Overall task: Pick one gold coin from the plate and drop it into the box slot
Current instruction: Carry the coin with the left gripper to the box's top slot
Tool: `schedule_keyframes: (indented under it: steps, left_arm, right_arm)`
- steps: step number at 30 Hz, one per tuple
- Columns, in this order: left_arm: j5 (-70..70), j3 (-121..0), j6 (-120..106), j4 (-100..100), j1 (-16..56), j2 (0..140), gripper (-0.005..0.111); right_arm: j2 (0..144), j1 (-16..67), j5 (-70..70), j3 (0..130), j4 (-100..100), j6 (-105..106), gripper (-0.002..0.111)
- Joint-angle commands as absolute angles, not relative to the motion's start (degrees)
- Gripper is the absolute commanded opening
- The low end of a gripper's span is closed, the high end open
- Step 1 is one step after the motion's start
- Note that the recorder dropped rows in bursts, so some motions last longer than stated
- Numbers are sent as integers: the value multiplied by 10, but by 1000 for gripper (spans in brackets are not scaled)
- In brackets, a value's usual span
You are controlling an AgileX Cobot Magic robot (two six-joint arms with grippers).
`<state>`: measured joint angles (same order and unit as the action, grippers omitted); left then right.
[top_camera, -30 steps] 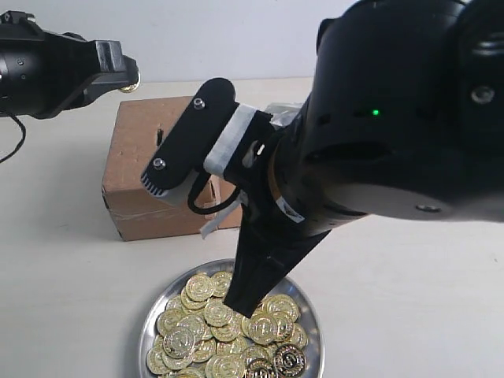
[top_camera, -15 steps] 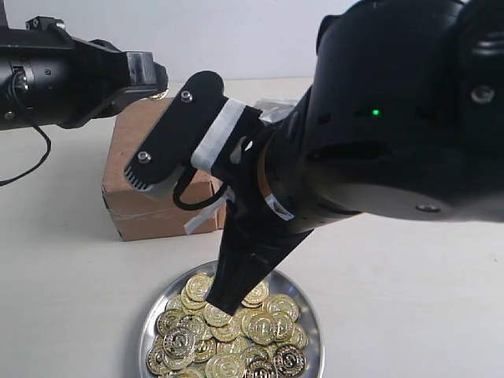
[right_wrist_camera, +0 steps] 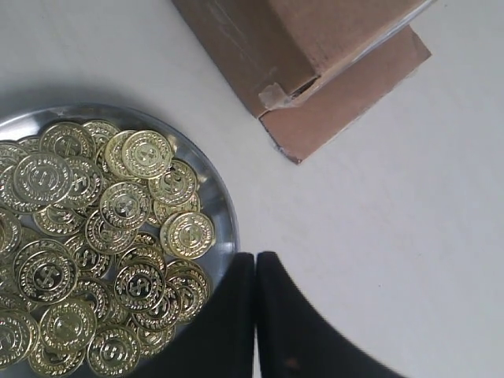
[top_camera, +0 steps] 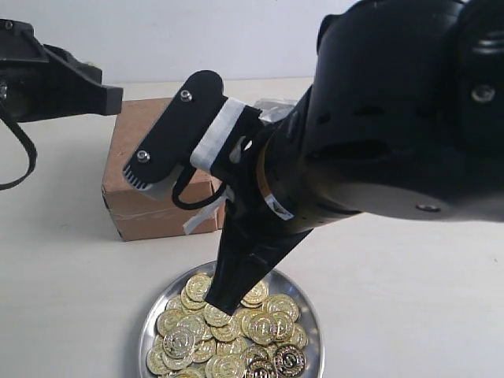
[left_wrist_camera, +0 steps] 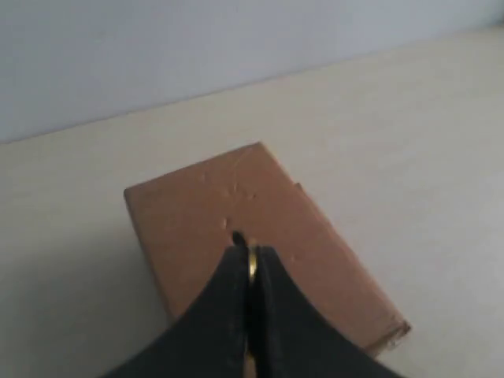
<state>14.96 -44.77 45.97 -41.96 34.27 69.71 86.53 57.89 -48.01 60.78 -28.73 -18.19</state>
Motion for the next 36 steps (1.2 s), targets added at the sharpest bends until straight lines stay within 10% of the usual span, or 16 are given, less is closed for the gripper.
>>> schedule_keyframes:
  steps: [1,36]
  left_arm:
    - [209,-473,348,-266,348,685,0]
    - [425,-794,485,-209,360,1015,0]
  right_arm:
    - [860,580,-474,610,-288,-184,0]
    - [860,580,-402,610,-288,-184,0]
